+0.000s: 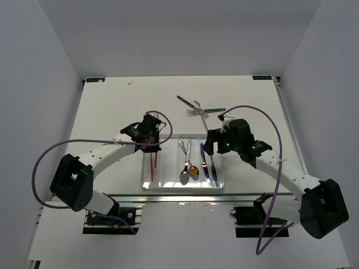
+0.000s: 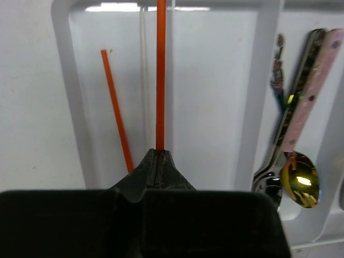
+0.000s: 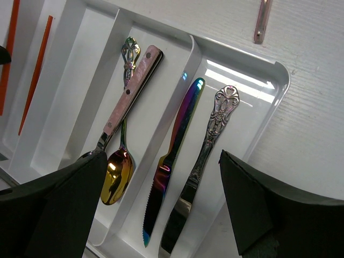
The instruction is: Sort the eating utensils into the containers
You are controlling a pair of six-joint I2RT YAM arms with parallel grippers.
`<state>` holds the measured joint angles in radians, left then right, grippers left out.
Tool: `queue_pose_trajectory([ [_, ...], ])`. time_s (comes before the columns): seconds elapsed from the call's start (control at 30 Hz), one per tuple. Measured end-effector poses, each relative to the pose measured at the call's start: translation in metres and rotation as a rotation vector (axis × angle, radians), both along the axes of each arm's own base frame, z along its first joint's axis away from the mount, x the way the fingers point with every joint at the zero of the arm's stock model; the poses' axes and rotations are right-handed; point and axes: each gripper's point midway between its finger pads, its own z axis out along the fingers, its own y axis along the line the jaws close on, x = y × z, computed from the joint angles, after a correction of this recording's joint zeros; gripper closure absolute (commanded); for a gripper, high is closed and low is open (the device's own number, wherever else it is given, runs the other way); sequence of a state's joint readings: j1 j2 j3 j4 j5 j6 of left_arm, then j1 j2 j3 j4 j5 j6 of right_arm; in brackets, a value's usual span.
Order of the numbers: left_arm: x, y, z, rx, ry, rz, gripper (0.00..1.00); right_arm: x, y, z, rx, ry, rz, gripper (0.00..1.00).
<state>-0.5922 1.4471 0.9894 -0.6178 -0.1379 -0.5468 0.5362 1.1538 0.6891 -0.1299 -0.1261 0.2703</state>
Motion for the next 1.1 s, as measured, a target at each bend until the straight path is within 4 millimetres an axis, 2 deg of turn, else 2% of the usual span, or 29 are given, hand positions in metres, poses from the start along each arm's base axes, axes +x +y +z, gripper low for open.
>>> queue_pose_trajectory([
  [0.2, -0.021, 0.007, -0.026, 0.045, 0.042, 0.034, 1.00, 0.000, 0.000, 0.000, -0.002, -0.001, 0.002, 0.11],
  [0.4, -0.044, 0.002, -0.037, 0.050, 0.053, 0.028, 1.00, 0.000, 0.000, 0.000, -0.003, -0.003, 0.003, 0.11],
  [0.5, -0.046, 0.007, -0.041, 0.071, 0.052, 0.049, 1.00, 0.000, 0.000, 0.000, -0.003, -0.003, 0.004, 0.11],
  [0.53, -0.046, 0.009, -0.041, 0.080, 0.050, 0.057, 0.95, 0.000, 0.000, 0.000, -0.003, -0.003, 0.004, 0.11],
  [0.63, -0.046, 0.018, -0.040, 0.110, 0.040, 0.081, 0.72, 0.000, 0.000, 0.000, -0.004, -0.004, 0.004, 0.11],
  [0.67, -0.046, 0.020, -0.039, 0.118, 0.035, 0.088, 0.60, 0.000, 0.000, 0.000, -0.004, -0.004, 0.005, 0.11],
  [0.77, -0.047, 0.025, -0.032, 0.124, 0.019, 0.098, 0.47, 0.000, 0.000, 0.000, -0.005, -0.005, 0.006, 0.11],
  [0.93, -0.038, 0.023, -0.009, 0.120, -0.025, 0.095, 0.41, 0.000, 0.000, 0.000, -0.005, -0.005, 0.006, 0.11],
  [1.1, -0.010, 0.023, 0.026, 0.152, -0.112, 0.113, 0.40, 0.000, 0.000, 0.000, -0.005, -0.005, 0.007, 0.11],
])
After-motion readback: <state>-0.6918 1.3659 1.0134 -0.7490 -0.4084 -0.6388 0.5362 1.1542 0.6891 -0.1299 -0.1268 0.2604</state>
